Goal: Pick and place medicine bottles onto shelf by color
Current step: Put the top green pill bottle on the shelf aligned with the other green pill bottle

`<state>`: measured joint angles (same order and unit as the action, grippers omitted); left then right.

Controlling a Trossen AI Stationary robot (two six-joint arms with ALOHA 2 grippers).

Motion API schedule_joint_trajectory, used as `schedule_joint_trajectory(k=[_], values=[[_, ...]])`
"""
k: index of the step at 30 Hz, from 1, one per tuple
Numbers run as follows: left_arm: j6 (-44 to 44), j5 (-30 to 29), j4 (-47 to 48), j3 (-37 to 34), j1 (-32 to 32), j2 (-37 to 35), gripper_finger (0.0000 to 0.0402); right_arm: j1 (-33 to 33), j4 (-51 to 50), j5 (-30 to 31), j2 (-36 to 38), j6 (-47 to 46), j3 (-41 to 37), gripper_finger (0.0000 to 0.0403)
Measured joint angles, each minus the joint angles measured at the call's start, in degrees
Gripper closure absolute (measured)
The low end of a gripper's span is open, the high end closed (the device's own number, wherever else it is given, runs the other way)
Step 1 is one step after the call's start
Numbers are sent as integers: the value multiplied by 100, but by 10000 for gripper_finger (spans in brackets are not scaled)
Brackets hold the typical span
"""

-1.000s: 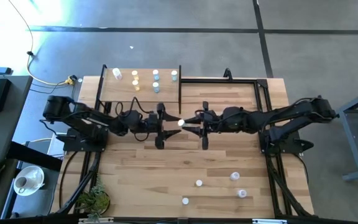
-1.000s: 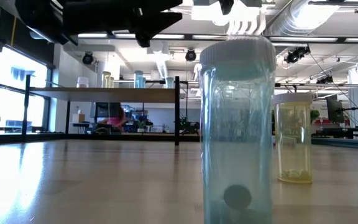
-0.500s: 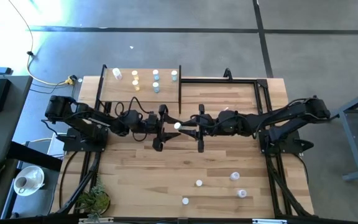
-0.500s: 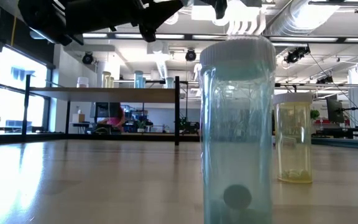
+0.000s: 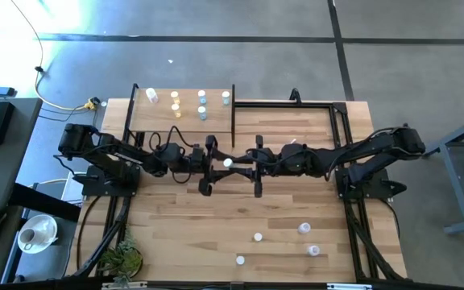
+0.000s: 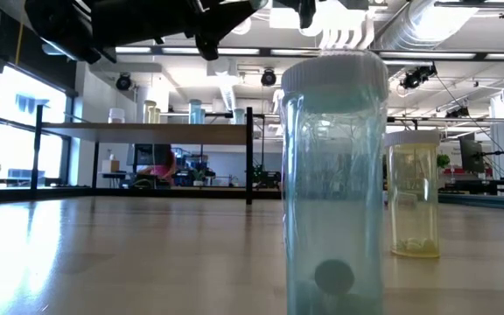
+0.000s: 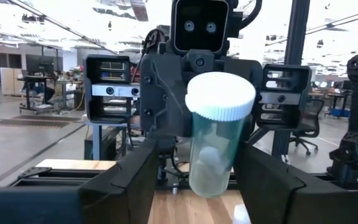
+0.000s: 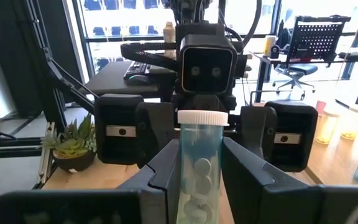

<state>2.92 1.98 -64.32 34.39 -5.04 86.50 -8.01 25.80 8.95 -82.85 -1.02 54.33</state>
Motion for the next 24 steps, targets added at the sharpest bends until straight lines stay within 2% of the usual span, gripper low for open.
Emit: schedule_joint_trajectory(k=[16,21,24], values=[[-164,33,14,0,4,-2,321,4,9,9,-4,205,-2,315],[-166,3,54,0,2,-2,333,4,-26,27,-4,198,-2,287],[-169,-94,189,0,-15,-2,333,-4,-186,235,-4,201,-2,263]])
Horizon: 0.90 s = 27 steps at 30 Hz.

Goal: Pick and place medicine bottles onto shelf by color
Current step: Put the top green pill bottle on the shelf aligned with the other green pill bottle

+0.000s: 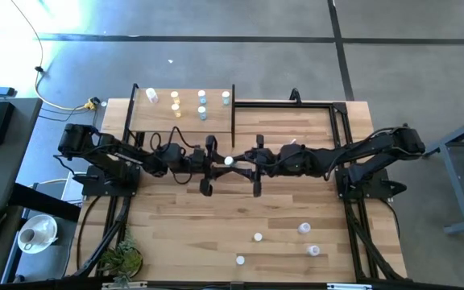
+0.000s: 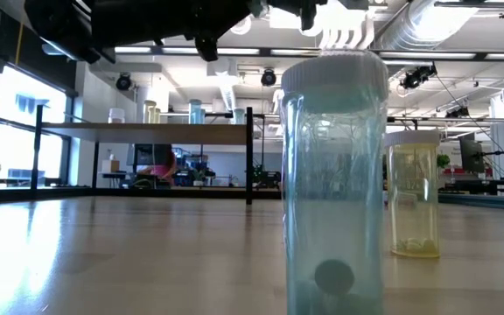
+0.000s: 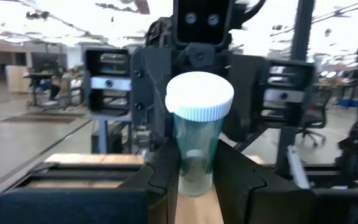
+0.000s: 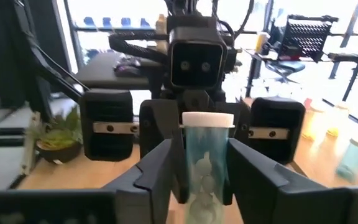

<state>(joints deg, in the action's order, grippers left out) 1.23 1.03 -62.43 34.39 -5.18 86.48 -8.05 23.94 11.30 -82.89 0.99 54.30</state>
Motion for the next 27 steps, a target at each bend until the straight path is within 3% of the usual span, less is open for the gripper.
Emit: schedule_joint_trajectory(k=[8,19,27], values=[[-324,-598,503,0,-97,0,333,15,-990,503,221,-9,-4,217],[-320,-638,1466,4,-500,-48,333,344,-1644,780,977,51,30,213],[-295,-622,2344,4,-755,-222,332,987,-2896,469,946,53,1061,213]])
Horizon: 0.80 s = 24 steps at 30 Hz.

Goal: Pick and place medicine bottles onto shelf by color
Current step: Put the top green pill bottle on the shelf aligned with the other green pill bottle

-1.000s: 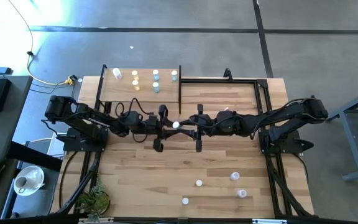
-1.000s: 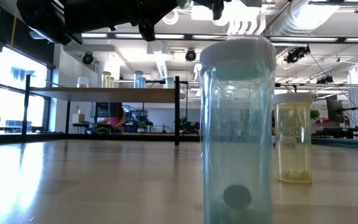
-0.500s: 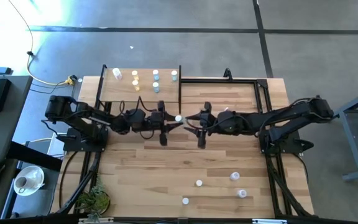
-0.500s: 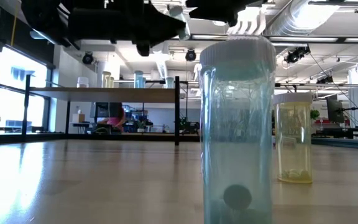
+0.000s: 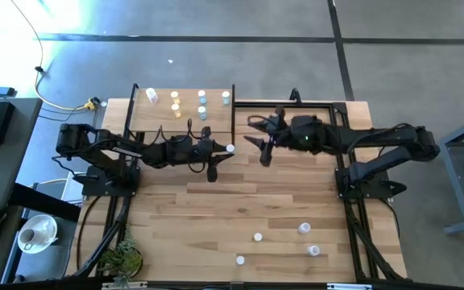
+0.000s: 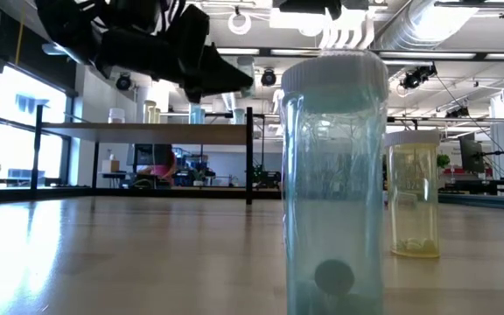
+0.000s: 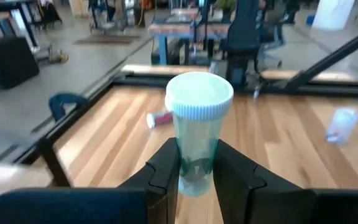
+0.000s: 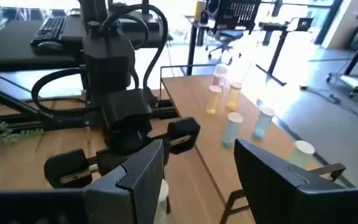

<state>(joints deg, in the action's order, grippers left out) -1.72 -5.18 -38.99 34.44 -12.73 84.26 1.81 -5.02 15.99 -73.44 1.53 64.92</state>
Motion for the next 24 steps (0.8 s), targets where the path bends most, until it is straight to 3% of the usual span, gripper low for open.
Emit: schedule_joint_trajectory(k=[6,15,24], values=[[1,-1,841,0,-85,-344,332,425,-485,-635,-170,185,580,213],[-41,17,1619,0,-76,-573,332,676,-785,-1614,-623,352,654,213],[-109,-33,1754,-7,-76,-569,332,437,-711,-1717,-1381,712,648,213]])
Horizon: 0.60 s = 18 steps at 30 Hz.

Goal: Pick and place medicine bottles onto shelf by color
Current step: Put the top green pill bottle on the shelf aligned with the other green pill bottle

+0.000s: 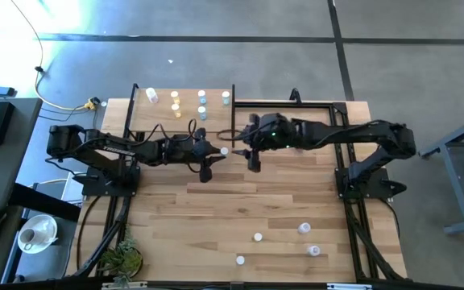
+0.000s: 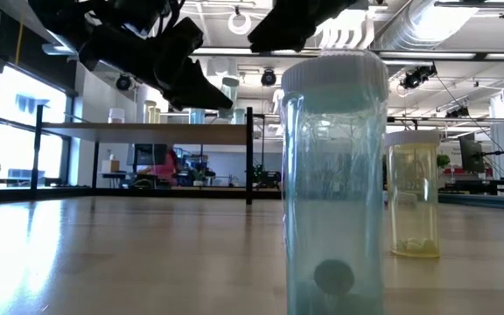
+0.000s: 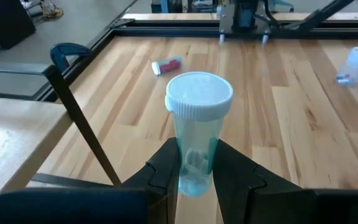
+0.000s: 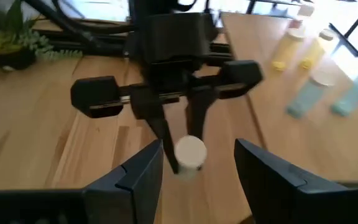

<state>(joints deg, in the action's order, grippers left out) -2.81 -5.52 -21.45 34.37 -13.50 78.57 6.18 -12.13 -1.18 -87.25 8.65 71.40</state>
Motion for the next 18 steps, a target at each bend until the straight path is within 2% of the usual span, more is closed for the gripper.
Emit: schedule_joint_trajectory(k=[10,18], values=[[-149,-31,63,0,2,2,332,-110,510,-84,-671,193,0,213],[-195,-11,63,0,4,4,332,-110,834,110,-823,192,0,213]])
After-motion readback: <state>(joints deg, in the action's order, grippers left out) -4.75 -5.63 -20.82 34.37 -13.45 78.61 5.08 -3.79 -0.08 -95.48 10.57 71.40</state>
